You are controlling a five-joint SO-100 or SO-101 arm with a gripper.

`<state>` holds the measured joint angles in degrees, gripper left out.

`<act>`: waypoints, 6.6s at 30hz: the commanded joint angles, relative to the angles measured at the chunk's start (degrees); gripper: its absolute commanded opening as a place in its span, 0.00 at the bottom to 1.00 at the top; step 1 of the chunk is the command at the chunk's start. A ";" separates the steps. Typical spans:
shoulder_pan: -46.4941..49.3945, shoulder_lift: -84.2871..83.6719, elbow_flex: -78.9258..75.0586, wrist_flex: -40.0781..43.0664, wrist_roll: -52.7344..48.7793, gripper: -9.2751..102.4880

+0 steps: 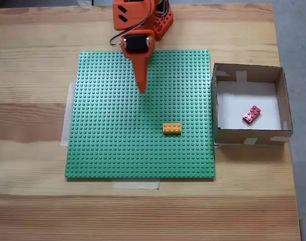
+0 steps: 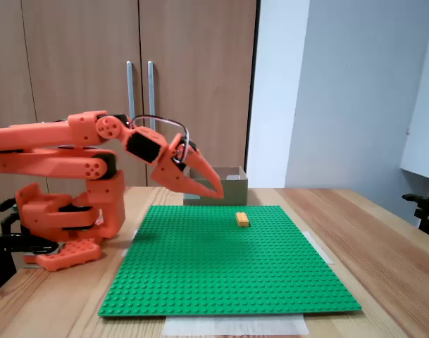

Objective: Pick the red lego block and put it in the box.

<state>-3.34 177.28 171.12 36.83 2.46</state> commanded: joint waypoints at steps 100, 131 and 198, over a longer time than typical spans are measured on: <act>2.20 9.76 11.43 8.00 -3.96 0.07; 2.20 9.76 11.43 8.00 -3.96 0.07; 2.20 9.76 11.43 8.00 -3.96 0.07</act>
<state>-0.79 186.68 182.29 44.74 -1.23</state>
